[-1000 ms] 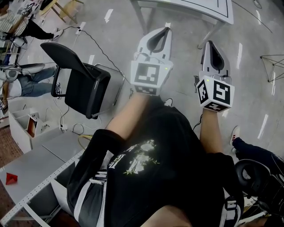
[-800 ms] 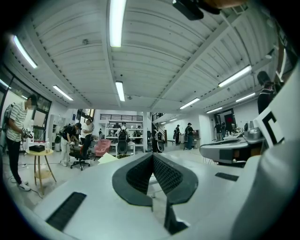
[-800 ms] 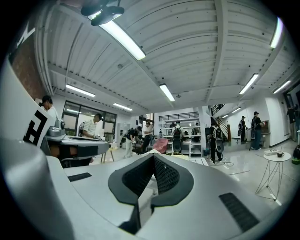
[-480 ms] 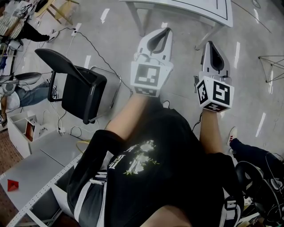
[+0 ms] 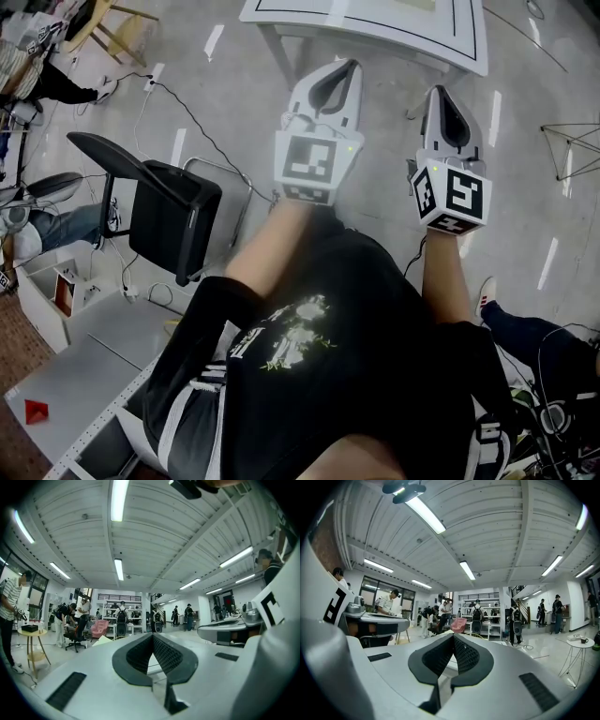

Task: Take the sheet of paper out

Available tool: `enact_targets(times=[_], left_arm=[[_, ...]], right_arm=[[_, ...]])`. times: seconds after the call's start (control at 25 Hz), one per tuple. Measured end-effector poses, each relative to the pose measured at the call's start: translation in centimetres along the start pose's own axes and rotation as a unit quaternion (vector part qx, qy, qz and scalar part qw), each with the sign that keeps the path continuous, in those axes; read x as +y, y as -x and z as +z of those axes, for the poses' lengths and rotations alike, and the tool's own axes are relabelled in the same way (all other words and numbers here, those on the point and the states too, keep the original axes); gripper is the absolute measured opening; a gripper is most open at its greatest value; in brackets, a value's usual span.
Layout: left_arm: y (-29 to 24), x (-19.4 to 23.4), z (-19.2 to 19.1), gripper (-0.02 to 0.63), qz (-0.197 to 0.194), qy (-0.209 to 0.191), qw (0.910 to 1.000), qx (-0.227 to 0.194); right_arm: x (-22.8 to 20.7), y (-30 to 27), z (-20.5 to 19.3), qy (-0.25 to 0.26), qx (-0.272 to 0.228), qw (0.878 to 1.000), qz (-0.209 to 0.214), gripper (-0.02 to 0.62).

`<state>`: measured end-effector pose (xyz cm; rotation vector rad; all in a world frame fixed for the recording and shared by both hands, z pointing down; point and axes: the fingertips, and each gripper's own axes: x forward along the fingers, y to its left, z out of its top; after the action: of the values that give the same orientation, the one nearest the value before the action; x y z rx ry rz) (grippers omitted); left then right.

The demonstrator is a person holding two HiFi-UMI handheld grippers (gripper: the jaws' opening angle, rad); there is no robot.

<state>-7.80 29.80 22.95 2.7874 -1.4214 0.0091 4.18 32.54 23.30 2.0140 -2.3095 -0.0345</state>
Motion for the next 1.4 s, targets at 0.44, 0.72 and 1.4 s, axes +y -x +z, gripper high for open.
enact_targets(times=[0.44, 0.72, 1.4], left_arm=[[-6.3, 4.1, 1.1, -0.011, -0.014, -0.005, 0.9999, -0.004], [-9.4, 6.9, 1.3, -0.011, -0.023, -0.003, 0.9997, -0.004], [-15.0, 13.3, 0.0, -0.011, -0.032, -0.02, 0.9993, 0.006]], right_arm=[[-1.4, -6.9, 0.4, -0.006, 0.004, 1.0, -0.016, -0.002], [-1.0, -11.1, 1.0, 0.0, 0.005, 1.0, -0.018, -0.002], [0.0, -19.3, -0.1, -0.017, 0.002, 1.0, -0.027, -0.002]])
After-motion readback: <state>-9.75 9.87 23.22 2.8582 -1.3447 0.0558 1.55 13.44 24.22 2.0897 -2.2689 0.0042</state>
